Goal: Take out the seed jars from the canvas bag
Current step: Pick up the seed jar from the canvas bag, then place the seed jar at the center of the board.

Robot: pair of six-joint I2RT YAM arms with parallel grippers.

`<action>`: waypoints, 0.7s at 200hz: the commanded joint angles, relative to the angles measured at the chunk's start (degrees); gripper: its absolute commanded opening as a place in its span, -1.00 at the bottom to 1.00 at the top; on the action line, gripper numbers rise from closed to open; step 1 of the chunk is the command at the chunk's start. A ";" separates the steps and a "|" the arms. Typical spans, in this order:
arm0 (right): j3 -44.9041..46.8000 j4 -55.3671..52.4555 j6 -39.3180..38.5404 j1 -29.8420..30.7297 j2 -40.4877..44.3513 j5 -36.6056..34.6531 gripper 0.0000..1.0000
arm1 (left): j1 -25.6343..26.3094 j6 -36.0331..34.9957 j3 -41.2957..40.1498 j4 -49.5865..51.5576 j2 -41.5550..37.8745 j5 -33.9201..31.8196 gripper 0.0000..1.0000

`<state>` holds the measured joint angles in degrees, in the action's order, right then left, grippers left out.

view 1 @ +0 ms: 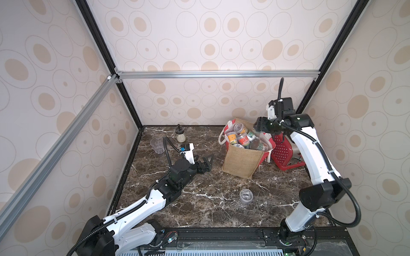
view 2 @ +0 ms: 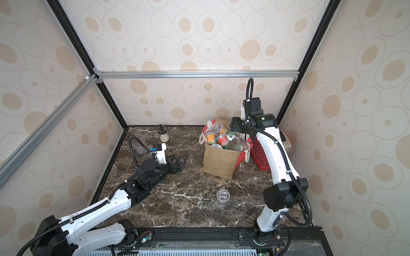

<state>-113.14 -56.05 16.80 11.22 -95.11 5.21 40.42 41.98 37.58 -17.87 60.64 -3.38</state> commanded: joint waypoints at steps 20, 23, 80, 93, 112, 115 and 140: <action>1.38 -6.64 -3.54 4.15 5.09 7.27 0.34 | 0.57 -2.62 3.13 1.41 -2.32 -2.84 0.97; 1.75 -7.02 -3.79 4.46 5.44 7.19 0.34 | 0.57 -2.71 3.11 1.39 -2.48 -2.90 0.97; 16.49 -7.55 -5.44 16.93 13.50 8.84 0.34 | 0.59 -3.77 2.06 5.23 -5.71 -5.15 0.97; 20.78 -6.97 -5.33 19.82 14.65 7.79 0.34 | 0.59 -4.02 0.99 5.56 -6.80 -5.65 0.97; 26.76 -5.10 -4.66 23.37 15.39 6.62 0.34 | 0.45 -4.02 -1.20 6.44 -8.86 -6.66 0.97; 27.55 -4.81 -4.50 24.02 15.39 6.40 0.34 | 0.52 -4.02 -1.53 6.60 -9.20 -6.72 0.97; 32.75 -2.81 -3.39 27.92 14.01 4.10 0.34 | 0.58 -3.40 -3.43 8.64 -11.22 -6.78 0.97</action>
<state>-83.74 -60.80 12.69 36.25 -80.77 11.92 40.42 39.11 35.73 -12.19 51.29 -8.58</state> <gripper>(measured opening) 0.700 0.984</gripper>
